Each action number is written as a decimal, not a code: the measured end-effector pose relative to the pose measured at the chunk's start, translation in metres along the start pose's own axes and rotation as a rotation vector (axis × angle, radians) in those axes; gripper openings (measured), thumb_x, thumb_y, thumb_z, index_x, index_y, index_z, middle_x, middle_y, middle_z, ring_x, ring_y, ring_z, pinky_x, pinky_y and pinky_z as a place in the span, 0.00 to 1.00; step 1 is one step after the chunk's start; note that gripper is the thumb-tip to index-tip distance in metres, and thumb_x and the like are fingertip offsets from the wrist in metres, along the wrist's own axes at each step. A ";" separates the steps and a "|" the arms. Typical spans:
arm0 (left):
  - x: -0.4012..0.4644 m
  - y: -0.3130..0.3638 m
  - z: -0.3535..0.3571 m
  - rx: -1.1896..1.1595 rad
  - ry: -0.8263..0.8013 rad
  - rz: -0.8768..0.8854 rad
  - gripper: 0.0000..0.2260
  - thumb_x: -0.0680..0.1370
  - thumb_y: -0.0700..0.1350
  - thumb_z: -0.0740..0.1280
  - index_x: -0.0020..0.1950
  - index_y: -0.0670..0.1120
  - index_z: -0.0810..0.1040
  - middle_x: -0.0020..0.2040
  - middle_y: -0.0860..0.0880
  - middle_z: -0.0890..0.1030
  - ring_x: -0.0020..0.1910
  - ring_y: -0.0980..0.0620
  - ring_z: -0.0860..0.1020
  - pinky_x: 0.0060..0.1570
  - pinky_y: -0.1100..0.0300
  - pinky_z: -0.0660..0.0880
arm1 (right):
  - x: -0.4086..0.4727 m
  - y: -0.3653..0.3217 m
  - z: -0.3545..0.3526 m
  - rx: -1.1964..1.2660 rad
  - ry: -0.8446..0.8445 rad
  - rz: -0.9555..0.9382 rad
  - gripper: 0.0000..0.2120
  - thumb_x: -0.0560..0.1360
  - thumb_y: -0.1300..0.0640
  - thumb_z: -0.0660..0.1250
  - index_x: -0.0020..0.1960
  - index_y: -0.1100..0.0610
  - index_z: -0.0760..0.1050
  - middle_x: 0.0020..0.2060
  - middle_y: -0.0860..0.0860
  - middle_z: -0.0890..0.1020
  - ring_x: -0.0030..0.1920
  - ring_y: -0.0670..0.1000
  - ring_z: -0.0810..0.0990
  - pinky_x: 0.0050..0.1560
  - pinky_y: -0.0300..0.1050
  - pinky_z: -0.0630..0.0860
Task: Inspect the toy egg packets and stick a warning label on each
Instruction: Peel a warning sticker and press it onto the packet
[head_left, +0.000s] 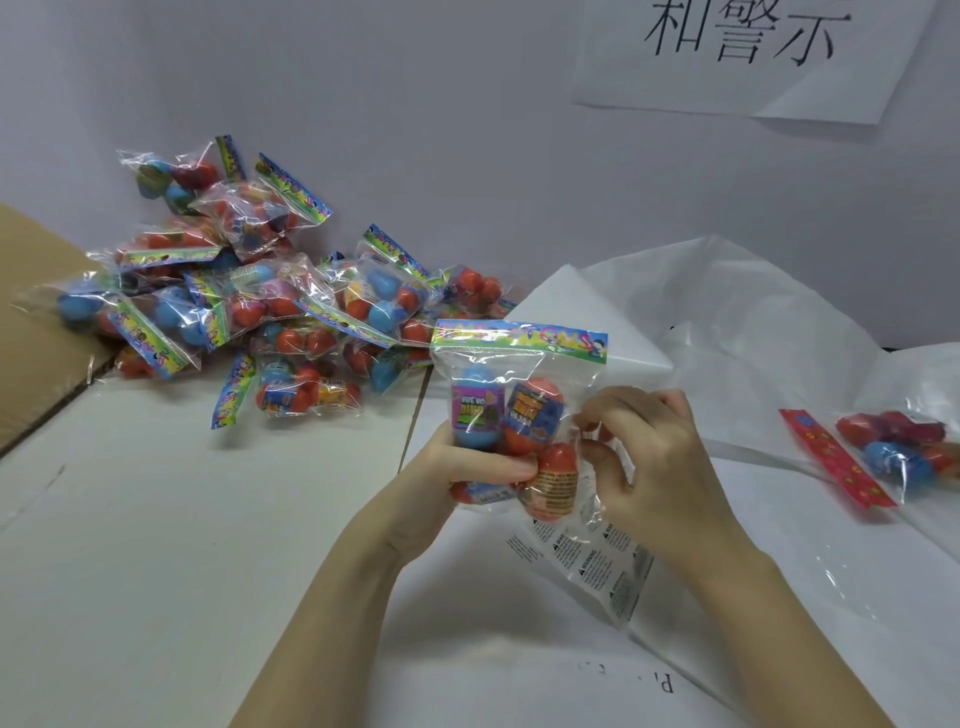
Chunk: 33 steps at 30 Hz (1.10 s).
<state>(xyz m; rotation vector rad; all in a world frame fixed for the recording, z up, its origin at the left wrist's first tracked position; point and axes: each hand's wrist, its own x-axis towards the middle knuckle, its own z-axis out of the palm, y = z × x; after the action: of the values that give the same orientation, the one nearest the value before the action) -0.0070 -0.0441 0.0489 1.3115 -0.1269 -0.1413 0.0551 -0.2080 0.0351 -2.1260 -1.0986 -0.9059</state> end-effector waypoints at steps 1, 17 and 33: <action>0.000 0.000 0.000 -0.007 0.002 0.001 0.13 0.61 0.36 0.64 0.36 0.48 0.85 0.35 0.51 0.84 0.35 0.56 0.82 0.37 0.67 0.77 | 0.000 0.000 0.000 0.000 0.000 0.001 0.09 0.67 0.60 0.58 0.37 0.62 0.76 0.36 0.51 0.81 0.38 0.46 0.72 0.41 0.48 0.64; 0.005 -0.002 0.001 -0.337 0.226 -0.021 0.10 0.60 0.34 0.66 0.35 0.44 0.85 0.36 0.48 0.84 0.35 0.54 0.82 0.35 0.64 0.79 | 0.000 -0.002 -0.001 -0.226 0.177 -0.129 0.09 0.73 0.59 0.65 0.38 0.60 0.82 0.33 0.51 0.83 0.30 0.53 0.80 0.40 0.45 0.66; 0.016 -0.009 -0.003 -0.173 0.583 0.026 0.04 0.66 0.37 0.71 0.39 0.45 0.82 0.37 0.48 0.80 0.40 0.54 0.77 0.39 0.66 0.72 | -0.001 -0.014 -0.009 0.425 -0.024 0.340 0.11 0.66 0.47 0.64 0.46 0.46 0.65 0.42 0.48 0.78 0.45 0.52 0.77 0.48 0.40 0.71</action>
<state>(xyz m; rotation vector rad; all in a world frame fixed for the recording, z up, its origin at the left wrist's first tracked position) 0.0094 -0.0463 0.0399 1.1312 0.3570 0.2493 0.0400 -0.2081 0.0427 -1.8882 -0.8167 -0.4426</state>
